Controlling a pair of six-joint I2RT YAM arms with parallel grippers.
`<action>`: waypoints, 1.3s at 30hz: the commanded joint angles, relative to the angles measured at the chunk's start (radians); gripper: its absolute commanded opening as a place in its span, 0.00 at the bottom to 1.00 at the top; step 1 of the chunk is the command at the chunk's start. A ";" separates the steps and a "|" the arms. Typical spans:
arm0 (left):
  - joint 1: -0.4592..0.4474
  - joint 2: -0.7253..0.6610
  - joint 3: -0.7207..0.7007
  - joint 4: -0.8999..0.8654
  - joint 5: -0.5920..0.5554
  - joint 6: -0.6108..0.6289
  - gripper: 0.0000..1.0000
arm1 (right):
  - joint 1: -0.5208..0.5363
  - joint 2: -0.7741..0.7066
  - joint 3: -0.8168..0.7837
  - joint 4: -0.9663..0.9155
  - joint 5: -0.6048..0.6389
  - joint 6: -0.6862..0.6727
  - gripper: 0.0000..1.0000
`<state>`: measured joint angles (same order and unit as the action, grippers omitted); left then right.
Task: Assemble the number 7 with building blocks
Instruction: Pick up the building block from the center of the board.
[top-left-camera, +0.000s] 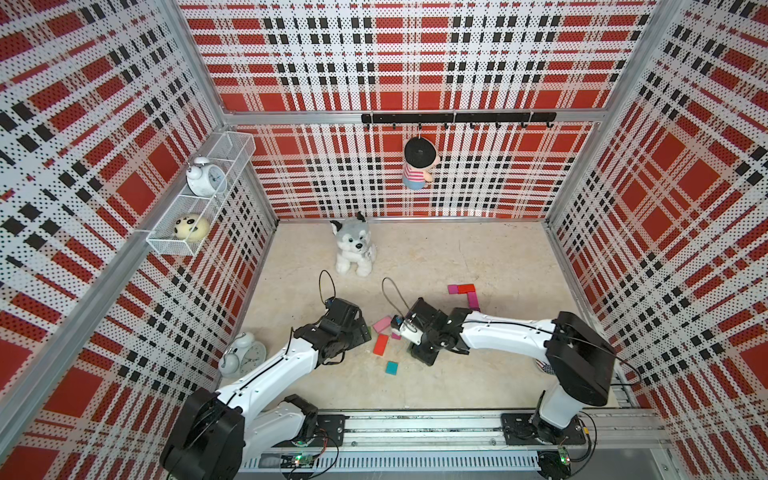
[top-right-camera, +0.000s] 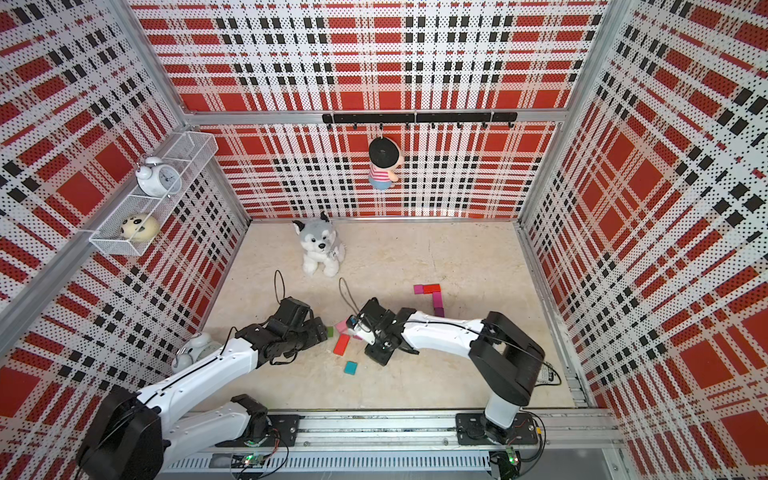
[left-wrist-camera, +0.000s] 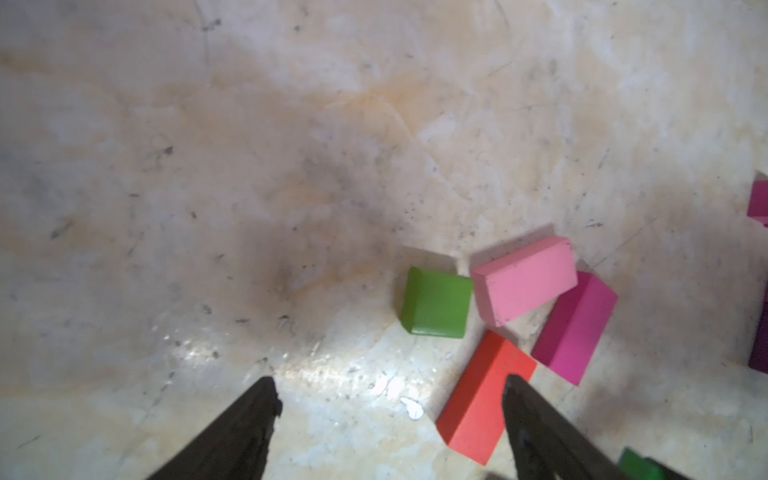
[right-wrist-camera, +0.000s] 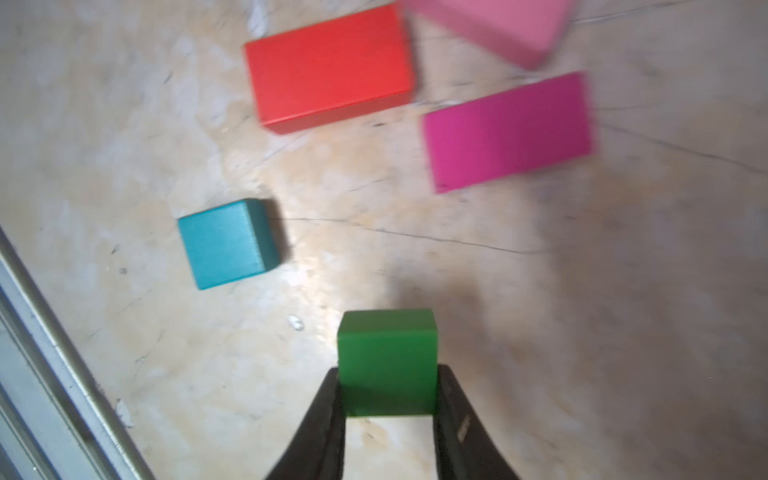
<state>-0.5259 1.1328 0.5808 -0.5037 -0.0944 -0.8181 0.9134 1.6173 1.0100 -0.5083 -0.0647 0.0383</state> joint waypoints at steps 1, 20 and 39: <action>-0.091 0.079 0.088 0.017 -0.049 0.025 0.87 | -0.109 -0.135 -0.043 0.039 0.029 0.136 0.20; -0.429 0.343 0.243 -0.061 -0.034 -0.007 0.86 | -0.346 -0.299 -0.251 -0.114 0.096 0.563 0.22; -0.511 0.348 0.203 -0.091 -0.019 -0.104 0.74 | -0.352 -0.278 -0.286 -0.105 0.103 0.583 0.20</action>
<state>-1.0283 1.4754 0.7918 -0.5774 -0.1116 -0.9115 0.5709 1.3304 0.7315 -0.6083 0.0242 0.6247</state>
